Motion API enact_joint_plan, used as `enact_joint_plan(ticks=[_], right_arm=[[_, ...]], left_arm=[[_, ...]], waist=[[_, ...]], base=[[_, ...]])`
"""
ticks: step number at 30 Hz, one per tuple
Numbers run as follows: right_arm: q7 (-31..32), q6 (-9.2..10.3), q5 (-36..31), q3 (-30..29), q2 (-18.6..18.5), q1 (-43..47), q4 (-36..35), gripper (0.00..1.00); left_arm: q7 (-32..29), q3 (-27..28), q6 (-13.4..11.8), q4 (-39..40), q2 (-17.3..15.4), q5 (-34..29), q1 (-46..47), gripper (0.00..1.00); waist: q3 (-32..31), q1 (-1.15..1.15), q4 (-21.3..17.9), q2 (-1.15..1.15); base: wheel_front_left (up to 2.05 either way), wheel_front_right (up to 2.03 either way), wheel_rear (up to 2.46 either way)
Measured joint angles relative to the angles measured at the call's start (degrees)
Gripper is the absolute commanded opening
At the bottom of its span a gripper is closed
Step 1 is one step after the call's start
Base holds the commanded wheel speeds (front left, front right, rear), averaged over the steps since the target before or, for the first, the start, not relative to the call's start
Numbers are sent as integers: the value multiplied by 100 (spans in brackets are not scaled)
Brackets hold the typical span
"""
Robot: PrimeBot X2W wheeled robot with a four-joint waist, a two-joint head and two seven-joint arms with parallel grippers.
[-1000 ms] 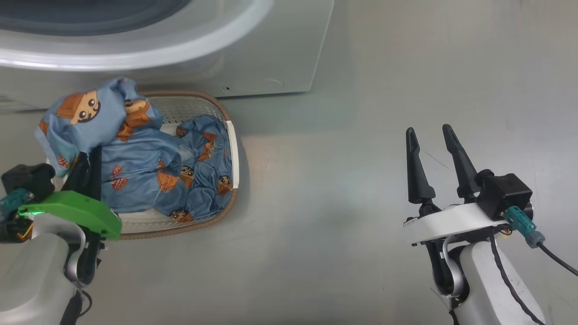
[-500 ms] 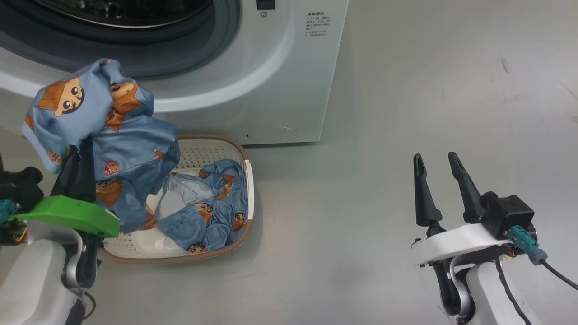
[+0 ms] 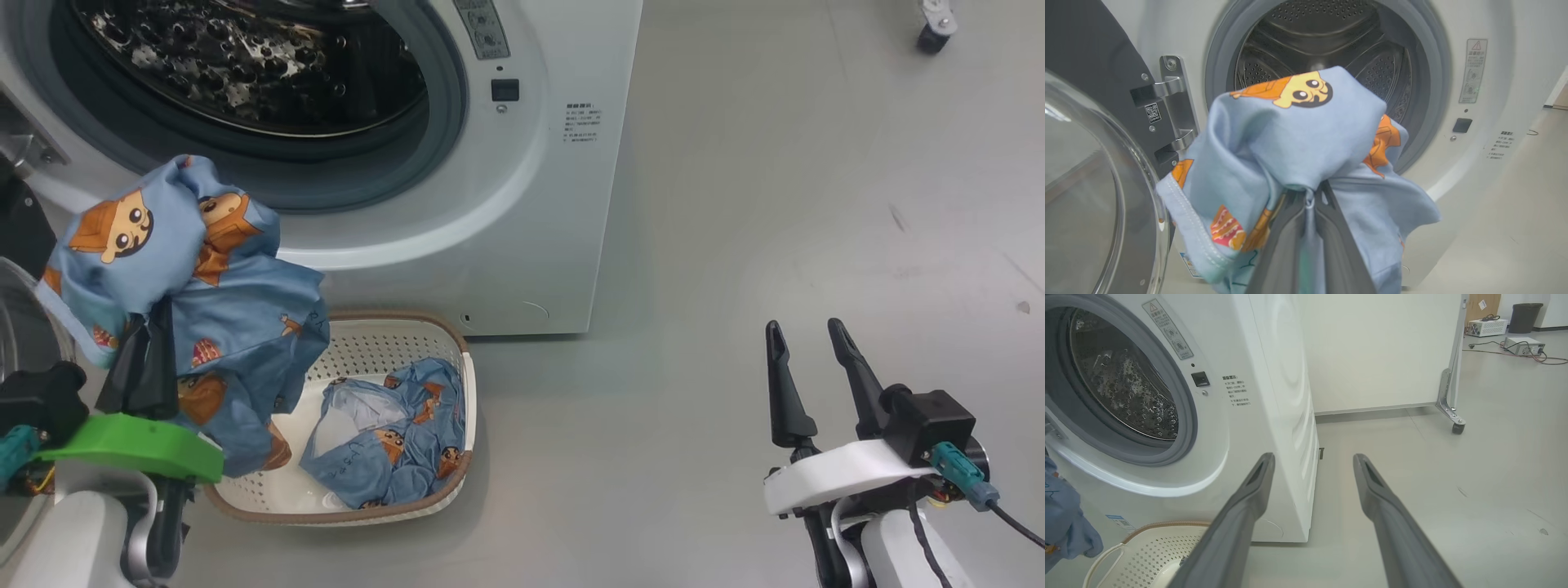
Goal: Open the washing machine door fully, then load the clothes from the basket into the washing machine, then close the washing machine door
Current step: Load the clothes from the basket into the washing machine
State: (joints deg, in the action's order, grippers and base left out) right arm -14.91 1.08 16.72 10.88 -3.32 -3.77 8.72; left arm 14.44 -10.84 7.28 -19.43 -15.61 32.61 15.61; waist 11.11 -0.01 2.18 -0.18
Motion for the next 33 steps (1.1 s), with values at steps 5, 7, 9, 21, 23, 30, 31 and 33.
enact_joint_plan(ticks=[5,7,9,21,23,30,31,33], right_arm=[[0,1,-70,-56,-38,146,-7,100],[0,0,-73,-53,-31,199,-8,100],[0,-1,-77,-47,-21,225,-11,100],[0,-1,-79,-107,-7,461,-127,100],[0,-1,-79,-123,-7,474,-149,100],[0,-48,-79,-104,4,555,-212,100],[0,-47,-79,-104,4,556,-229,100],[0,-47,-79,-103,7,558,-249,100]], left_arm=[[0,135,-24,170,76,-155,-316,0],[0,180,-25,213,77,-189,-494,0],[0,211,-25,263,80,-225,-656,0],[0,393,-31,579,236,-325,-1089,0],[0,398,-31,608,271,-336,-1124,0],[0,535,-31,760,371,-350,-1326,0],[0,542,-31,778,374,-383,-1333,0],[0,559,-31,831,376,-446,-1333,0]], waist=[[-275,0,28,0],[-379,0,28,0],[-475,0,19,0],[-669,0,-156,0],[-669,0,-166,0],[-625,0,-199,0],[-604,0,-204,0],[-556,0,-214,0]], base=[[0,0,0],[0,0,0],[0,0,0],[0,0,0],[0,0,0],[0,0,0],[0,0,0],[0,0,0]])
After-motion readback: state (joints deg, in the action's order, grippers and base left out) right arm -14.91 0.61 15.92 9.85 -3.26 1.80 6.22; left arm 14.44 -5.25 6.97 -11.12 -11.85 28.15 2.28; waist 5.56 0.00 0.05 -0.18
